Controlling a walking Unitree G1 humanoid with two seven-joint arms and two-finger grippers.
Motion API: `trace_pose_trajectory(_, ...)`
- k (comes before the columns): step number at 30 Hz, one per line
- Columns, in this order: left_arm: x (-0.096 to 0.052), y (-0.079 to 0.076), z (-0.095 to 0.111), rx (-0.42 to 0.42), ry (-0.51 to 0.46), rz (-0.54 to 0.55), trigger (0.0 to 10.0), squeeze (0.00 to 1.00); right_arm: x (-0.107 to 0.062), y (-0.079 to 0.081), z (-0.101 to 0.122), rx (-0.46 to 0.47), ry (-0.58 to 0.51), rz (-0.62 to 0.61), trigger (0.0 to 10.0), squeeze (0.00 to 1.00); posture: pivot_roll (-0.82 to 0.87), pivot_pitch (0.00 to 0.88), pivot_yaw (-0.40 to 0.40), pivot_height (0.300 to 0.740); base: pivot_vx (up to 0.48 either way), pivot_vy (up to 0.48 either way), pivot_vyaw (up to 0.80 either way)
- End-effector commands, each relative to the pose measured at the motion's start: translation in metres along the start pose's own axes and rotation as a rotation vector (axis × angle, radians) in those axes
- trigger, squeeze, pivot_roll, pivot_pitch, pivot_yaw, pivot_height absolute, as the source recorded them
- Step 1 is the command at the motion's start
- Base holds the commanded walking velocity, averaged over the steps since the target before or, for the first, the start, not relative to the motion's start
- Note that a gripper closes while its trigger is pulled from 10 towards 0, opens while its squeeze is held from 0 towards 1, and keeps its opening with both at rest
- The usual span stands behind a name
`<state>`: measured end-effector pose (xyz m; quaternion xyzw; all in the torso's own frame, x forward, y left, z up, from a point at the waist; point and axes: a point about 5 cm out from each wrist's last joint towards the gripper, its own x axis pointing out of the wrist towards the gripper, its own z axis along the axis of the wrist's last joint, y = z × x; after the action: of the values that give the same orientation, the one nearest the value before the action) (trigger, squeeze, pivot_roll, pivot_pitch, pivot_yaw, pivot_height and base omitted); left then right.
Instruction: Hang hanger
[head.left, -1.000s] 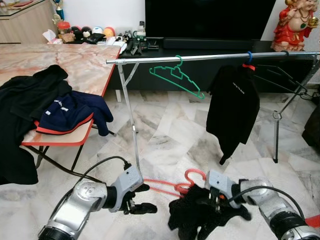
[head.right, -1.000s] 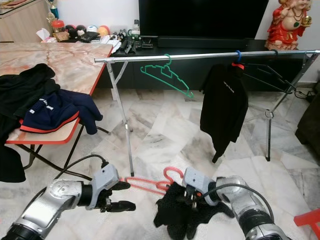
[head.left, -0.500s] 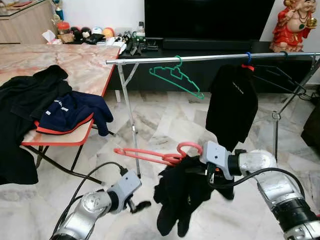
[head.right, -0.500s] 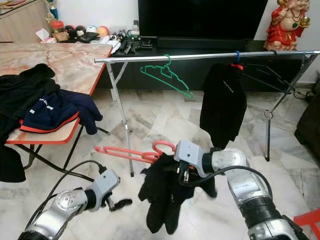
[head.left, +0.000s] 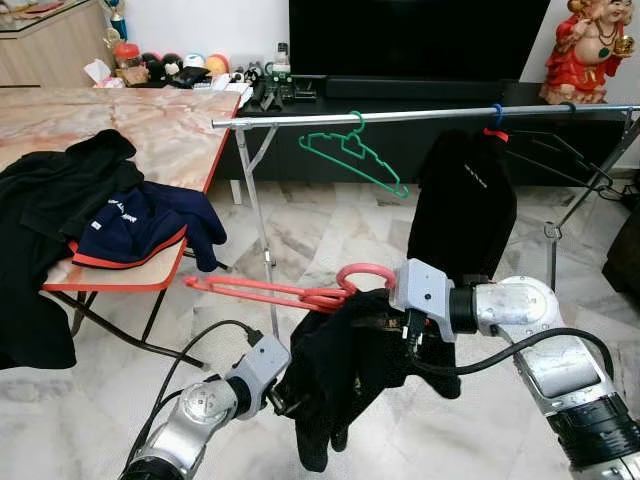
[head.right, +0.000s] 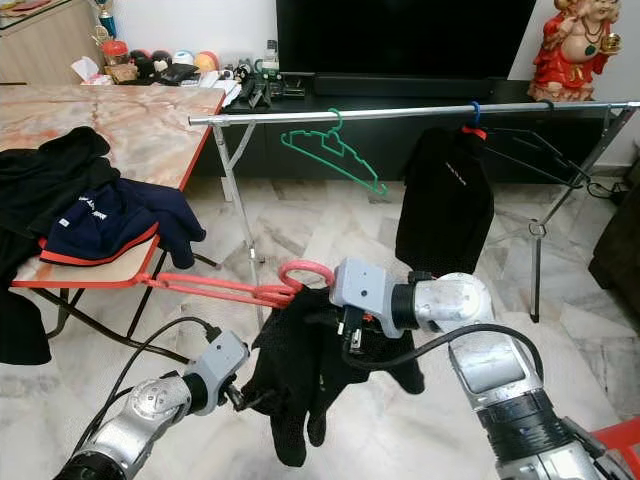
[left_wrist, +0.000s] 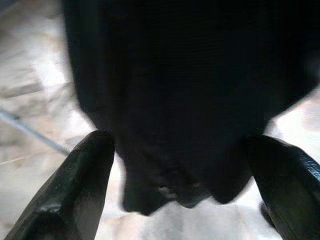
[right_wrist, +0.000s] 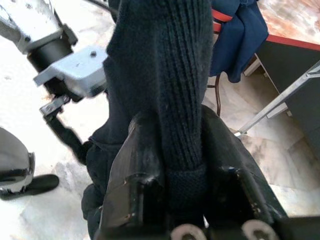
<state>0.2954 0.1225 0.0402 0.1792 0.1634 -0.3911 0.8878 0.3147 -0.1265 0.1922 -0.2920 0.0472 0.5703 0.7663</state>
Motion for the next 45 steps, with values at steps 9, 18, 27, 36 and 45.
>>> trace_pose_trajectory(9, 0.003, 0.001, -0.007, 0.069, 0.050, 0.003, 10.0, 0.00, 0.005, 0.001, 0.017, -0.017, -0.060, -0.005, 0.0, 0.00, -0.02, 0.068, -0.017, 0.740, 0.000, 0.000, 0.00)
trace_pose_trajectory(18, 0.005, 0.014, -0.013, 0.088, 0.133, 0.162, 10.0, 0.00, 0.008, 0.001, 0.023, -0.022, -0.072, -0.002, 0.0, 0.00, -0.03, 0.071, -0.022, 0.740, 0.000, 0.000, 0.00)
trace_pose_trajectory(27, 0.005, 0.025, -0.011, 0.072, 0.122, 0.276, 0.0, 0.00, 0.009, 0.004, 0.023, -0.017, -0.072, 0.014, 0.0, 0.00, -0.03, 0.061, -0.026, 0.740, 0.000, 0.000, 0.00)
trace_pose_trajectory(36, 0.007, 0.026, -0.004, 0.065, 0.061, 0.287, 0.0, 0.00, 0.010, 0.005, 0.024, -0.020, -0.071, 0.021, 0.0, 0.00, -0.02, 0.051, -0.025, 0.740, 0.000, 0.000, 0.00)
trace_pose_trajectory(45, 0.009, 0.020, -0.005, 0.066, 0.050, 0.243, 0.0, 0.00, 0.011, 0.005, 0.023, -0.020, -0.070, 0.016, 0.0, 0.00, -0.02, 0.045, -0.024, 0.740, 0.000, 0.000, 0.00)
